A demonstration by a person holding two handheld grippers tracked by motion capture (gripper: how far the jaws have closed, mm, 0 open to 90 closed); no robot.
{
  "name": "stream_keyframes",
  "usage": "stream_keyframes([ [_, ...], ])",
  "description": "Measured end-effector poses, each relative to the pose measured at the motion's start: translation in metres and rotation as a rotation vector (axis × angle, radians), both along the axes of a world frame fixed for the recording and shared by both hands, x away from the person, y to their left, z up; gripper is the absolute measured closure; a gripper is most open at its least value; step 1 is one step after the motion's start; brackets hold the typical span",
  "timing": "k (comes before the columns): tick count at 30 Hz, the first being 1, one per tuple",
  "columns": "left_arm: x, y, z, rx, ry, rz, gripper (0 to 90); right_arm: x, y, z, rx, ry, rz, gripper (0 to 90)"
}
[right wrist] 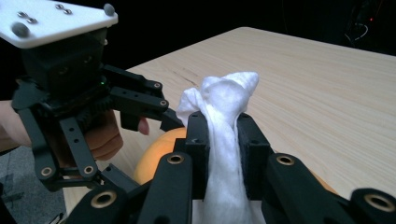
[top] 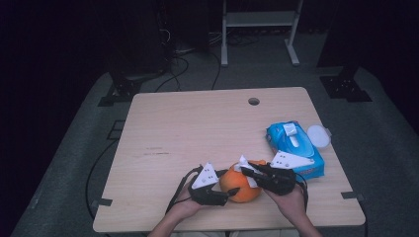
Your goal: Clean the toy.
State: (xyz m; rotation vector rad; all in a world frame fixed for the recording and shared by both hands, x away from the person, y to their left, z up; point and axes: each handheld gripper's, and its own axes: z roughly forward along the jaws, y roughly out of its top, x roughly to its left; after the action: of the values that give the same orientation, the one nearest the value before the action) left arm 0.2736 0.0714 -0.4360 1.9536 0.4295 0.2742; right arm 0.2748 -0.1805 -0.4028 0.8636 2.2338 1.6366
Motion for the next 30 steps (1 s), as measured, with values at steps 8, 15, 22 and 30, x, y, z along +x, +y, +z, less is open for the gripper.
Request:
stream_keyframes([
  [8,-0.002,0.011,0.020,-0.040,-0.012,0.014,40.4,0.000,-0.004,0.004,0.122,0.048,0.039,76.9],
  [15,0.003,0.011,0.009,-0.091,0.008,-0.008,23.8,0.006,0.000,-0.011,0.045,0.056,0.017,77.0],
  [22,0.007,0.005,-0.006,-0.105,0.034,0.030,18.3,0.010,-0.010,-0.011,0.052,0.048,-0.035,76.9],
  [30,-0.004,0.003,0.012,-0.065,-0.015,0.026,40.8,-0.006,0.001,0.009,0.072,-0.022,0.044,77.0],
])
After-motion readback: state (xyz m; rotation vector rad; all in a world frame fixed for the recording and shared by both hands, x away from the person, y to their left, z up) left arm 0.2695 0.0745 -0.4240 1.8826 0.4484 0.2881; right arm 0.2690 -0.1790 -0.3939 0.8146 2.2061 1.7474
